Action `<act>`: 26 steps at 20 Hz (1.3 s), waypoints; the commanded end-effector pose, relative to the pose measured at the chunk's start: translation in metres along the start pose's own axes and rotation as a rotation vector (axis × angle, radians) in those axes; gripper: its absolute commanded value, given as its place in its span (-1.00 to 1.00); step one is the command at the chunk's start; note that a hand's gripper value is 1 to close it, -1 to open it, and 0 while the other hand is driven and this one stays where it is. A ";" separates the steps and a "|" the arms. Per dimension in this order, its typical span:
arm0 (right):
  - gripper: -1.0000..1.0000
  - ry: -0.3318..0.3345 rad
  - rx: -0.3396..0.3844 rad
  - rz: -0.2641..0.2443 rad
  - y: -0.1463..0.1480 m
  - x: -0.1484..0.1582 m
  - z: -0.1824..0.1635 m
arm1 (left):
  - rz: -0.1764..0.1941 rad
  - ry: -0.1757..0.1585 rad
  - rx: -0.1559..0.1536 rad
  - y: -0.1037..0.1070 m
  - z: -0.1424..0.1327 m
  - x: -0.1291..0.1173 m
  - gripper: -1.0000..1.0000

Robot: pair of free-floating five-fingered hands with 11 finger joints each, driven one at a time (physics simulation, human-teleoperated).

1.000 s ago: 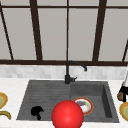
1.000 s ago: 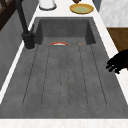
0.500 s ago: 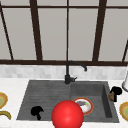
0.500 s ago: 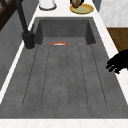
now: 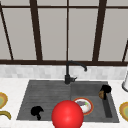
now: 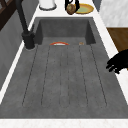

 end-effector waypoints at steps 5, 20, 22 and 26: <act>1.00 0.000 -0.023 -0.002 0.062 0.057 -0.027 | 0.000 0.000 0.000 0.000 0.000 0.000 0.00; 1.00 0.051 -0.047 -0.010 0.185 0.131 -0.072 | 0.000 0.000 0.000 0.000 0.000 0.000 0.00; 1.00 0.039 -0.061 0.010 0.200 0.140 -0.080 | 0.000 0.000 0.000 0.000 0.000 0.000 0.00; 1.00 0.039 -0.087 0.035 0.229 0.154 -0.086 | 0.000 0.000 0.000 0.000 0.000 0.000 0.00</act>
